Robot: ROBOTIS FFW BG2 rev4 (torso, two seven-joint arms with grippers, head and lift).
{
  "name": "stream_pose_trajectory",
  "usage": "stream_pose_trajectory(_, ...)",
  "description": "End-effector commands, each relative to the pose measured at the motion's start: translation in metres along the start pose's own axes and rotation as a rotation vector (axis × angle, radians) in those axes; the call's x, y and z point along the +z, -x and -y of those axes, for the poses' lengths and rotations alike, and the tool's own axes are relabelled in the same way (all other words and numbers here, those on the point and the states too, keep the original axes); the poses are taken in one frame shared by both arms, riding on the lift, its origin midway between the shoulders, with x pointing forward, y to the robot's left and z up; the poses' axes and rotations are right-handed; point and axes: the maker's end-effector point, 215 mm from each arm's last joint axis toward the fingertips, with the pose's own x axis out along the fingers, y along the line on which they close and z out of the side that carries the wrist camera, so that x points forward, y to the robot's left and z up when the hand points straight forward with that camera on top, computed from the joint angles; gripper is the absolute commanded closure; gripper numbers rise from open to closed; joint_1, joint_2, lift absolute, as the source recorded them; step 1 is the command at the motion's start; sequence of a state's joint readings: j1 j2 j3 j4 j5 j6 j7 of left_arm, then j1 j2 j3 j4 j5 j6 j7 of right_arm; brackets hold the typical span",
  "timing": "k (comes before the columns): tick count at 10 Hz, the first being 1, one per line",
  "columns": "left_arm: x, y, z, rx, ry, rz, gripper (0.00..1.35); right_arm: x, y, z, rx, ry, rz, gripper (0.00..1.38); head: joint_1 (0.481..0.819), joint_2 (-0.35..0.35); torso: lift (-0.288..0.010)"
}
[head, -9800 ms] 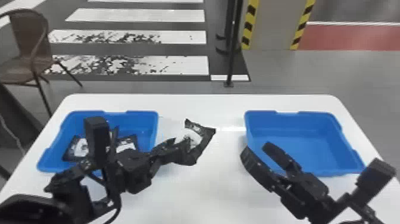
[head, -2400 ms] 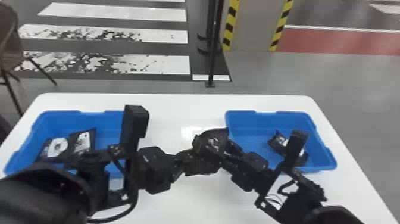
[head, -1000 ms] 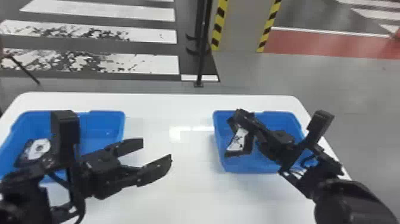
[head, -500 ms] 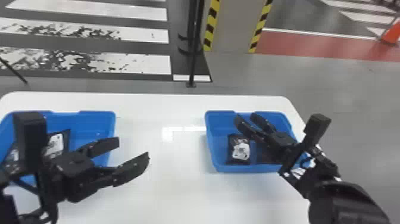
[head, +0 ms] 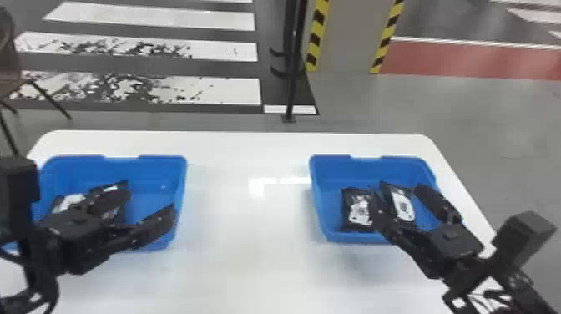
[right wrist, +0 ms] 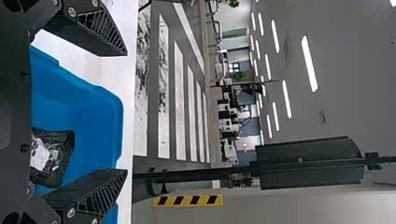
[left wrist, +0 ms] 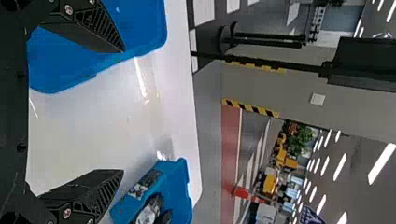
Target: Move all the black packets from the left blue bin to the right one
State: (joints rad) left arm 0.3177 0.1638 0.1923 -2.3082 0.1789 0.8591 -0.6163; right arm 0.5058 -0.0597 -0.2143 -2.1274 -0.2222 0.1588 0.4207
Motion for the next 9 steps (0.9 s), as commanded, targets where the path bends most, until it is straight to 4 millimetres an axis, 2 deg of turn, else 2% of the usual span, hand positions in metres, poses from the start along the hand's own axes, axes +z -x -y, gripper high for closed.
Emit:
stream_pose_trajectory(1, -0.002, 0.019, -0.046, 0.124, -0.013, -0.021, 0.12, 0.000, 0.024, -0.010, -0.017, -0.006, -0.007, 0.13, 0.695, -0.073, -0.140)
stream_pose_trajectory(3, -0.006, 0.041, -0.100, 0.274, -0.018, -0.077, 0.12, -0.014, 0.043, -0.023, -0.012, -0.051, -0.038, 0.13, 0.695, -0.004, -0.140)
stream_pose_trajectory(4, -0.010, 0.048, -0.119, 0.322, -0.014, -0.105, 0.12, -0.023, 0.047, -0.029, -0.005, -0.073, -0.059, 0.13, 0.695, 0.044, -0.140)
stream_pose_trajectory(6, -0.017, 0.041, -0.130, 0.331, -0.004, -0.128, 0.12, -0.027, 0.047, -0.031, -0.001, -0.089, -0.071, 0.13, 0.695, 0.121, -0.140)
stream_pose_trajectory(7, -0.014, 0.041, -0.135, 0.352, -0.016, -0.130, 0.12, -0.028, 0.047, -0.032, 0.001, -0.097, -0.073, 0.13, 0.695, 0.127, -0.140)
stream_pose_trajectory(9, -0.022, 0.038, -0.151, 0.388, 0.005, -0.151, 0.12, -0.037, 0.047, -0.034, 0.009, -0.116, -0.094, 0.13, 0.695, 0.140, -0.140)
